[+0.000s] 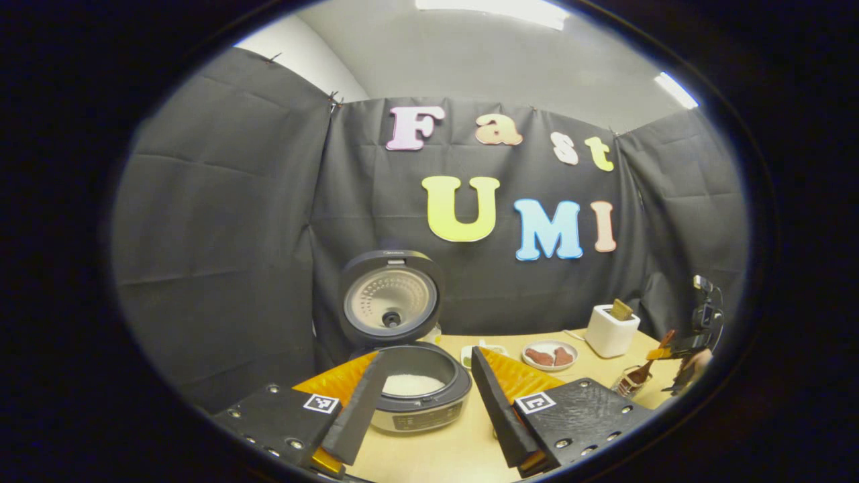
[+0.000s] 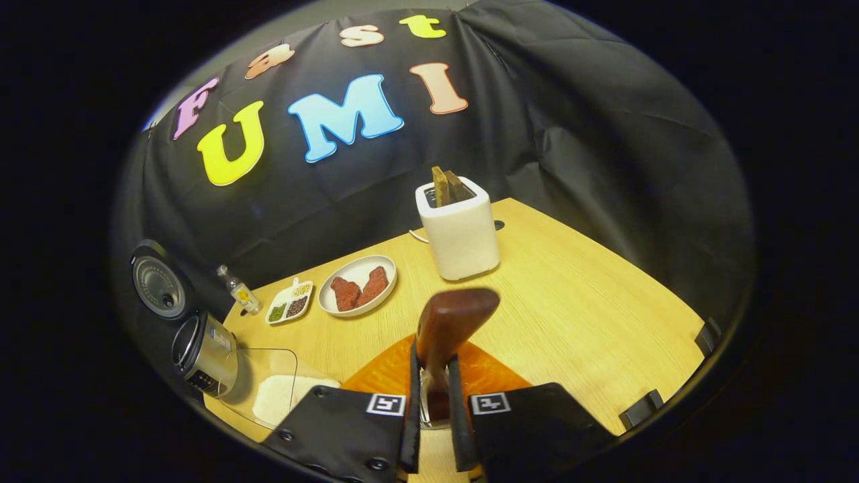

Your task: Close the left gripper, press the button to open the rice cooker; take a wooden spoon from the chopstick holder with the right hand, scoop a spoonful of rice and pour it into the rice cooker, then put the wooden spoon back into the chopstick holder.

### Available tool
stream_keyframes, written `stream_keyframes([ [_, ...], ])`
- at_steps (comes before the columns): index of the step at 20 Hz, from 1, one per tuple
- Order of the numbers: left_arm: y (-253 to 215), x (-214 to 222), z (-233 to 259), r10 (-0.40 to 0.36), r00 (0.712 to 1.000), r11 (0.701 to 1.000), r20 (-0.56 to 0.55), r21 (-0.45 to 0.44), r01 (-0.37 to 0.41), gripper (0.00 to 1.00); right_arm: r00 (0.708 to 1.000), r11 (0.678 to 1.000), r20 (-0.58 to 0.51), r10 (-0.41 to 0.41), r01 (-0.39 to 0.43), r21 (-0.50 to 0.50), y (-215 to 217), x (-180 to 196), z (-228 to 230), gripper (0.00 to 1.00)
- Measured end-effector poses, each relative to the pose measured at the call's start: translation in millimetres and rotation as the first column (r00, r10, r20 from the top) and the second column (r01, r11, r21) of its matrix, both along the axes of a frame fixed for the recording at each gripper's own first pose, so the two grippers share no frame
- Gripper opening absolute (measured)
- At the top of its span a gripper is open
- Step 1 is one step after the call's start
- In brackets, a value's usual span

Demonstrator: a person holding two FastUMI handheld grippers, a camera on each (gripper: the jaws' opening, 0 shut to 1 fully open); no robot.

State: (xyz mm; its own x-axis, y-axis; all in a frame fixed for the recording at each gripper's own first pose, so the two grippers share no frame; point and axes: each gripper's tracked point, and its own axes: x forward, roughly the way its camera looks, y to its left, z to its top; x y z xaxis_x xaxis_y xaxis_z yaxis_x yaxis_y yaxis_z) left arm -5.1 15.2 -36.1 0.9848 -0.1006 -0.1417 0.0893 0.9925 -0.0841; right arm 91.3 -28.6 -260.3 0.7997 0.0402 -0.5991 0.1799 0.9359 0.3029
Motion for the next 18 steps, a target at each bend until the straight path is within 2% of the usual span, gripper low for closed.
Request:
stream_keyframes([
  [1,0,1,0,0.0,1.0,1.0,0.001,-0.003,0.0,0.77,1.0,1.0,0.012,-0.003,0.003,-0.008,-4,-1,5,0.27],
  [2,1,3,1,0.001,1.0,1.0,0.0,-0.006,-0.001,0.78,1.0,1.0,0.023,-0.004,0.005,-0.017,-5,-2,7,0.42],
  [3,2,6,1,0.004,1.0,1.0,-0.002,-0.006,-0.004,0.78,0.999,0.999,0.038,-0.006,0.007,-0.032,-10,-4,14,0.51],
  [4,2,10,0,0.006,1.0,1.0,-0.004,-0.006,-0.006,0.79,0.999,0.998,0.047,-0.013,0.016,-0.064,-17,-7,16,0.8],
  [5,3,14,0,0.01,1.0,1.0,-0.004,-0.003,-0.01,0.8,0.998,0.994,0.059,-0.023,0.029,-0.105,-24,-9,18,1.0],
  [11,8,51,21,0.02,1.0,1.0,0.024,0.011,-0.02,0.77,0.983,0.949,0.178,-0.033,0.087,-0.303,-57,-36,79,0.98],
  [18,19,125,64,0.048,0.996,0.998,0.074,0.041,-0.051,0.77,0.961,0.919,0.278,0.016,0.096,-0.383,-37,-68,127,0.98],
])
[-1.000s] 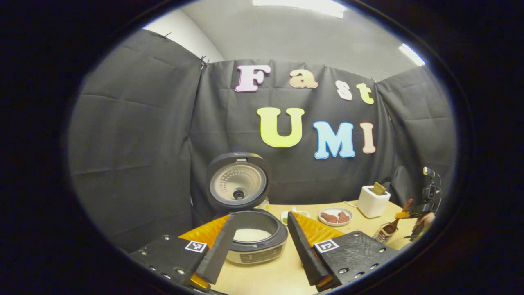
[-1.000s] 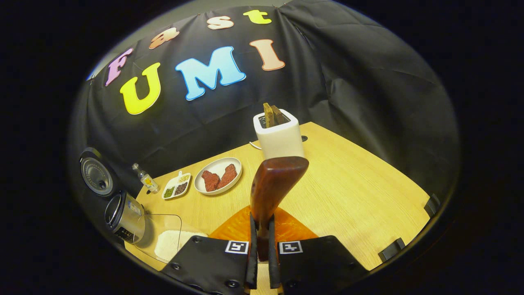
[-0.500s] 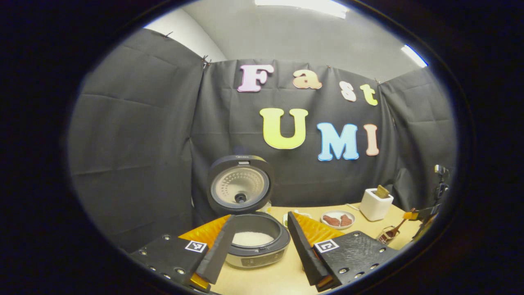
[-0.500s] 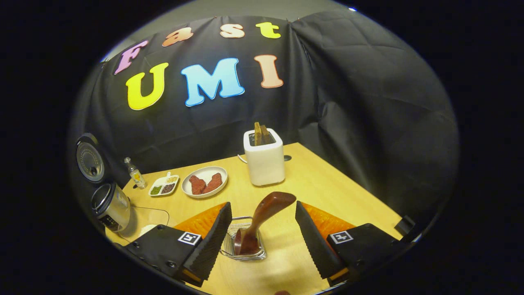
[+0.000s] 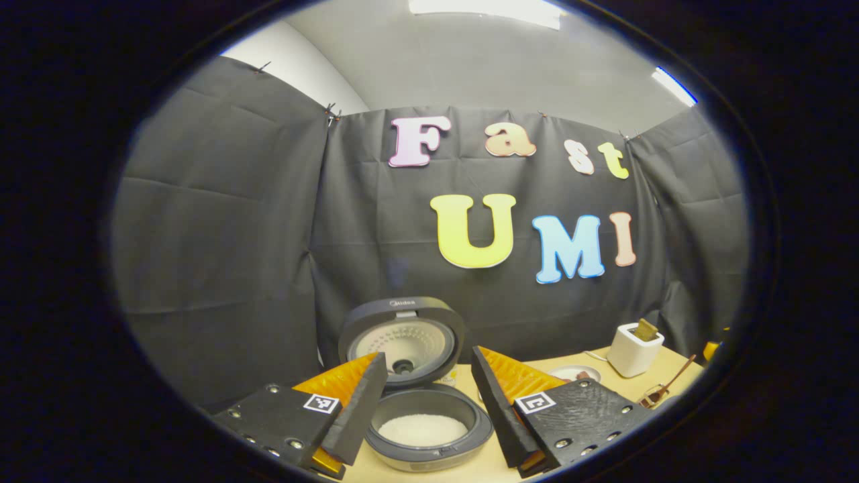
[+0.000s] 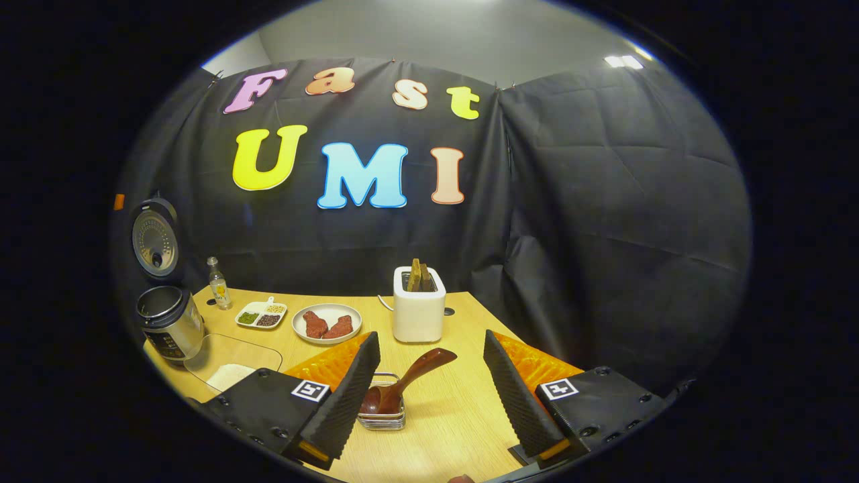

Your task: Close the left gripper, press the button to open the rice cooker; take a wooden spoon from the chopstick holder with the right hand, scoop a spoonful of rice and pour it into the rice cooker, then put the wooden spoon back into the chopstick holder.

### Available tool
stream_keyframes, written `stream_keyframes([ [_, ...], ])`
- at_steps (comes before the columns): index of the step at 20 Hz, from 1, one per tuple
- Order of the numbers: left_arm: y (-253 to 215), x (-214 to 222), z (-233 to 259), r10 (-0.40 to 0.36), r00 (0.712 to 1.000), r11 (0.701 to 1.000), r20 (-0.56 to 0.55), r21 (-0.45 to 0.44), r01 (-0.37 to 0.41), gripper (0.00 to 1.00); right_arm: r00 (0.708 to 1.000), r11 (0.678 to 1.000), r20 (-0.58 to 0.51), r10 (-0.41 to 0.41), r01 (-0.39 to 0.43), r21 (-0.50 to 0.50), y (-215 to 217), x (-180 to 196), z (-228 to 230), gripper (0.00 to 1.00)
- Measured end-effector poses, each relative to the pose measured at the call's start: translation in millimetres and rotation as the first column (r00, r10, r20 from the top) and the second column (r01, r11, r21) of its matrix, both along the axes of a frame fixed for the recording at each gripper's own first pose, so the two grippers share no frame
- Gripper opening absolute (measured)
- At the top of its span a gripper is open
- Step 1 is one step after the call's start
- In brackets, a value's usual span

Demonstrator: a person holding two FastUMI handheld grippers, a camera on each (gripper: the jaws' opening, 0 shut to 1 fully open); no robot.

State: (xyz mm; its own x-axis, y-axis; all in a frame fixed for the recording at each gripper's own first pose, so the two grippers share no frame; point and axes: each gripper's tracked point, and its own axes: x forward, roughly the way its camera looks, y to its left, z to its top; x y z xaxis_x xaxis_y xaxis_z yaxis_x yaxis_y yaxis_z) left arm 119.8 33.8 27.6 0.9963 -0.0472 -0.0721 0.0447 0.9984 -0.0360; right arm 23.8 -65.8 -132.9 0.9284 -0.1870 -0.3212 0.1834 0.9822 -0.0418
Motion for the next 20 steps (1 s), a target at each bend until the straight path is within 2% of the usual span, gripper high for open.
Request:
stream_keyframes([
  [1,3,13,7,0.007,1.0,1.0,0.008,0.003,-0.007,0.8,1.0,1.0,0.003,0.004,-0.004,0.003,6,-4,1,0.98],
  [6,18,83,26,0.036,0.999,0.999,0.019,-0.014,-0.036,0.77,0.999,0.999,-0.028,0.036,-0.036,-0.001,18,-28,-10,0.97],
  [12,34,166,24,0.061,0.998,0.998,0.008,-0.03,-0.061,0.77,0.997,1.0,-0.078,0.01,-0.009,0.005,12,-46,-24,0.99],
  [16,44,218,2,0.086,0.995,0.994,-0.049,-0.064,-0.089,0.8,0.995,1.0,-0.1,0.004,-0.006,-0.014,8,-48,-29,0.97],
  [20,47,237,-32,0.099,0.986,0.992,-0.134,-0.067,-0.109,0.78,0.994,0.999,-0.106,0.011,-0.014,-0.029,8,-46,-27,0.97],
])
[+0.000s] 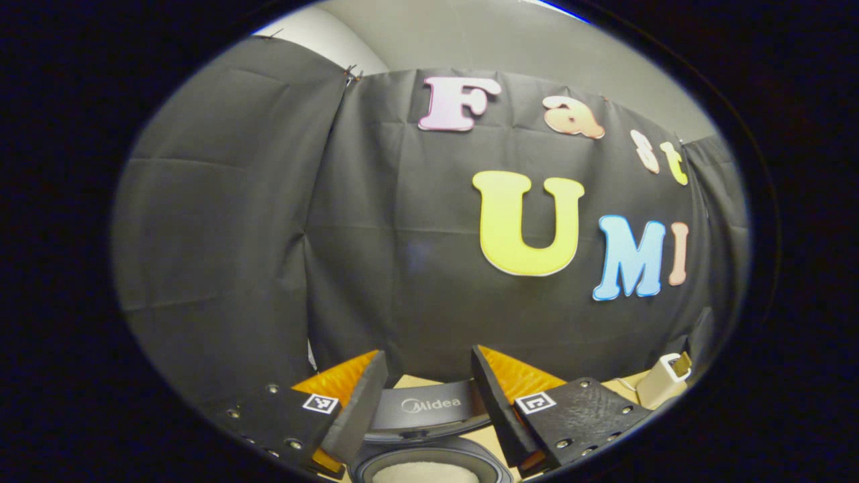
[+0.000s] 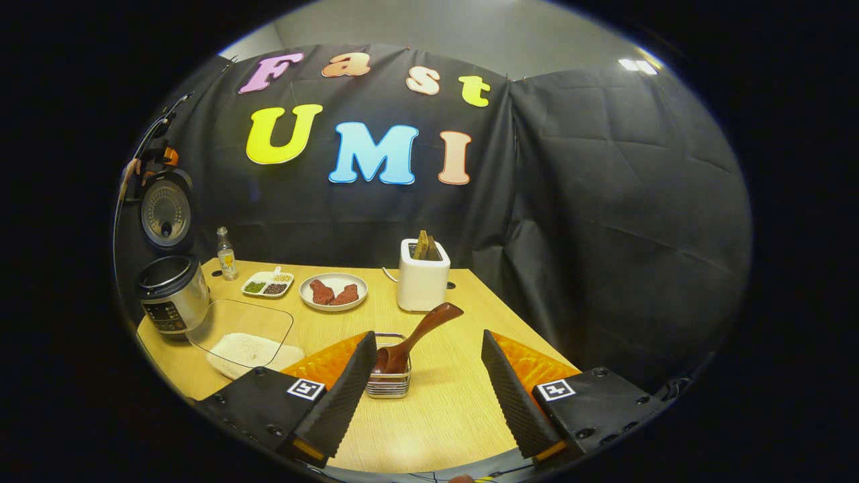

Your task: Close the left gripper, press the button to open the rice cooker; take a wooden spoon from the chopstick holder with the right hand, scoop a spoonful of rice and pour it into the rice cooker, then put the wooden spoon back into the chopstick holder.

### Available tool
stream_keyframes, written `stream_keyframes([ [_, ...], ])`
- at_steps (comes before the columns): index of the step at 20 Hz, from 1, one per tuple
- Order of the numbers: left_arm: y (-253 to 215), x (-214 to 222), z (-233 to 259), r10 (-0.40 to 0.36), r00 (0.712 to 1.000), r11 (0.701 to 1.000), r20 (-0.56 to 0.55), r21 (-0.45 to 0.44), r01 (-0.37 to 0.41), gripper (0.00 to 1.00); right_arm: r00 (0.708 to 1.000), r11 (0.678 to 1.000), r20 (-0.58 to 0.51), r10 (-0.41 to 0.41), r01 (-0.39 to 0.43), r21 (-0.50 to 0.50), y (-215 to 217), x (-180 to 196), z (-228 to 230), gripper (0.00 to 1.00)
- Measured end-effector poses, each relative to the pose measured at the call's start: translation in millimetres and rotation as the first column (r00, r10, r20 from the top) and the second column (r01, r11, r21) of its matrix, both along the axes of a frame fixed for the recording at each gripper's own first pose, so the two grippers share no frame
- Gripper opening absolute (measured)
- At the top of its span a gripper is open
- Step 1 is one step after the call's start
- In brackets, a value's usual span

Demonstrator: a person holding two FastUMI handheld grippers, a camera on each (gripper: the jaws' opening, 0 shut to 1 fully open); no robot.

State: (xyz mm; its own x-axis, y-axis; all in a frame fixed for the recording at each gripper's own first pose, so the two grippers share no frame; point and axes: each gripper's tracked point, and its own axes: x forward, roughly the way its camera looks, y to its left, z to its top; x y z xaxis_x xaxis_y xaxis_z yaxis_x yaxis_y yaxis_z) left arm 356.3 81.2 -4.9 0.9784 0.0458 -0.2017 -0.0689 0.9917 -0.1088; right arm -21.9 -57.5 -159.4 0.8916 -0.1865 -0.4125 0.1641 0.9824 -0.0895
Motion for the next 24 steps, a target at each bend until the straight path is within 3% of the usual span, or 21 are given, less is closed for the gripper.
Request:
stream_keyframes([
  [1,-1,3,3,0.002,1.0,1.0,0.012,0.001,-0.002,0.83,1.0,1.0,0.001,0.0,0.0,0.001,0,1,1,0.97],
  [8,-13,-30,-6,-0.029,0.999,1.0,0.03,0.0,0.029,0.82,1.0,1.0,0.01,0.022,-0.022,0.003,5,-2,4,0.99],
  [16,-30,-84,-22,-0.001,1.0,0.999,0.021,-0.044,0.002,0.82,0.999,0.999,0.011,0.041,-0.041,-0.002,2,-7,2,0.99],
  [18,-35,-100,-32,-0.009,1.0,1.0,0.008,-0.029,0.009,0.86,0.999,0.999,0.01,0.039,-0.039,0.005,0,-8,1,0.99],
  [20,-45,-119,-44,-0.022,1.0,1.0,-0.01,-0.004,0.022,0.82,0.999,0.999,0.012,0.038,-0.039,0.008,-1,-10,1,0.97],
  [21,-47,-129,-50,-0.03,0.999,1.0,-0.018,0.008,0.03,0.86,0.999,0.999,0.014,0.04,-0.041,0.009,-1,-9,1,0.97],
  [24,-58,-153,-70,-0.043,0.998,0.999,-0.038,0.022,0.043,0.86,0.999,0.999,0.008,0.051,-0.051,0.008,1,-10,-2,0.99],
])
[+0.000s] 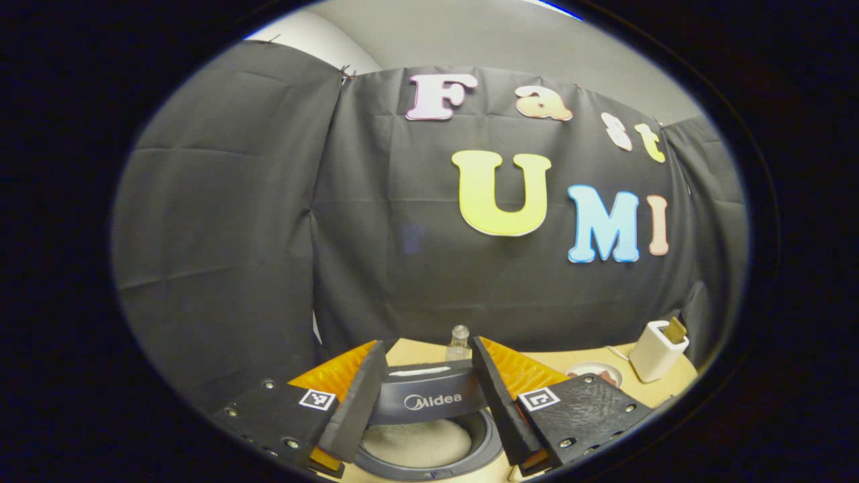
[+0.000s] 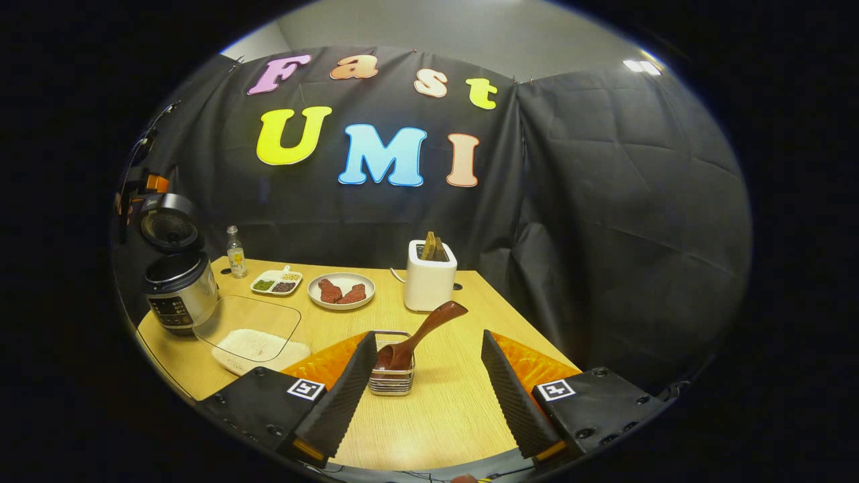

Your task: Close the left gripper, press the button to open the rice cooker; take a wooden spoon from the chopstick holder with the right hand, scoop a spoonful of rice and pour it into the rice cooker, then put the wooden spoon back into the chopstick holder.

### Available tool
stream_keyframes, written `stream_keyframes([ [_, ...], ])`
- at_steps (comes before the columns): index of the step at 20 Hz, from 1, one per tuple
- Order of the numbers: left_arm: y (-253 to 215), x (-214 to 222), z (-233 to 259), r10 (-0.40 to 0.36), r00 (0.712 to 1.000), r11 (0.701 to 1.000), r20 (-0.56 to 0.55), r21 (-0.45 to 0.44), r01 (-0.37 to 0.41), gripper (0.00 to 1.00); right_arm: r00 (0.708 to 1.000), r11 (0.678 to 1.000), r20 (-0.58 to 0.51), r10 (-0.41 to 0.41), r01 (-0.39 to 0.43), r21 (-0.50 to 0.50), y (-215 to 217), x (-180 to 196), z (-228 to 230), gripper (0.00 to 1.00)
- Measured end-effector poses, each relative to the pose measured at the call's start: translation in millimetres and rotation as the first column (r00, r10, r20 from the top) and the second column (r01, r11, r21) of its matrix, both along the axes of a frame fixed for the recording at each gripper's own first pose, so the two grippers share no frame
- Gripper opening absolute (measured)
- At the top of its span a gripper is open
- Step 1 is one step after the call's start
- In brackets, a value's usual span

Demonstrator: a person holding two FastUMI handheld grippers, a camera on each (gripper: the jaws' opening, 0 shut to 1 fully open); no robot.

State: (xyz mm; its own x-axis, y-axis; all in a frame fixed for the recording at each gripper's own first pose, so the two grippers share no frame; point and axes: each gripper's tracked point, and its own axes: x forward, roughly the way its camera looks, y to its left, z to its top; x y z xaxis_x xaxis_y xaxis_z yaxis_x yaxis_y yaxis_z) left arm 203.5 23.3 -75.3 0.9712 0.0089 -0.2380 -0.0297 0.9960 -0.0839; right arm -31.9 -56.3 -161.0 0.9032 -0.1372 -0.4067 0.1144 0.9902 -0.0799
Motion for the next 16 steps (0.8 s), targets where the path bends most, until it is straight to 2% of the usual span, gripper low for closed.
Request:
stream_keyframes([
  [3,-7,-23,-23,-0.003,1.0,1.0,-0.029,-0.014,0.003,0.83,1.0,1.0,0.002,0.015,-0.015,-0.001,4,-1,1,0.97],
  [4,-10,-29,-33,-0.004,0.999,1.0,-0.042,-0.021,0.004,0.86,1.0,1.0,0.002,0.02,-0.02,-0.004,5,-2,1,0.97],
  [6,-15,-40,-54,-0.007,0.997,0.999,-0.078,-0.038,0.004,0.82,1.0,1.0,0.001,0.027,-0.027,-0.01,7,-4,0,0.97],
  [10,-17,-53,-97,-0.008,0.986,0.994,-0.169,-0.108,-0.011,0.86,1.0,1.0,-0.002,0.028,-0.028,-0.01,4,-11,0,0.99],
  [12,-19,-56,-112,-0.007,0.982,0.992,-0.189,-0.123,-0.017,0.84,1.0,1.0,-0.001,0.024,-0.024,-0.015,1,-14,0,0.99],
  [16,-24,-61,-137,-0.013,0.98,0.999,-0.199,-0.036,0.006,0.84,1.0,1.0,0.001,0.018,-0.018,-0.026,-4,-20,4,0.97],
])
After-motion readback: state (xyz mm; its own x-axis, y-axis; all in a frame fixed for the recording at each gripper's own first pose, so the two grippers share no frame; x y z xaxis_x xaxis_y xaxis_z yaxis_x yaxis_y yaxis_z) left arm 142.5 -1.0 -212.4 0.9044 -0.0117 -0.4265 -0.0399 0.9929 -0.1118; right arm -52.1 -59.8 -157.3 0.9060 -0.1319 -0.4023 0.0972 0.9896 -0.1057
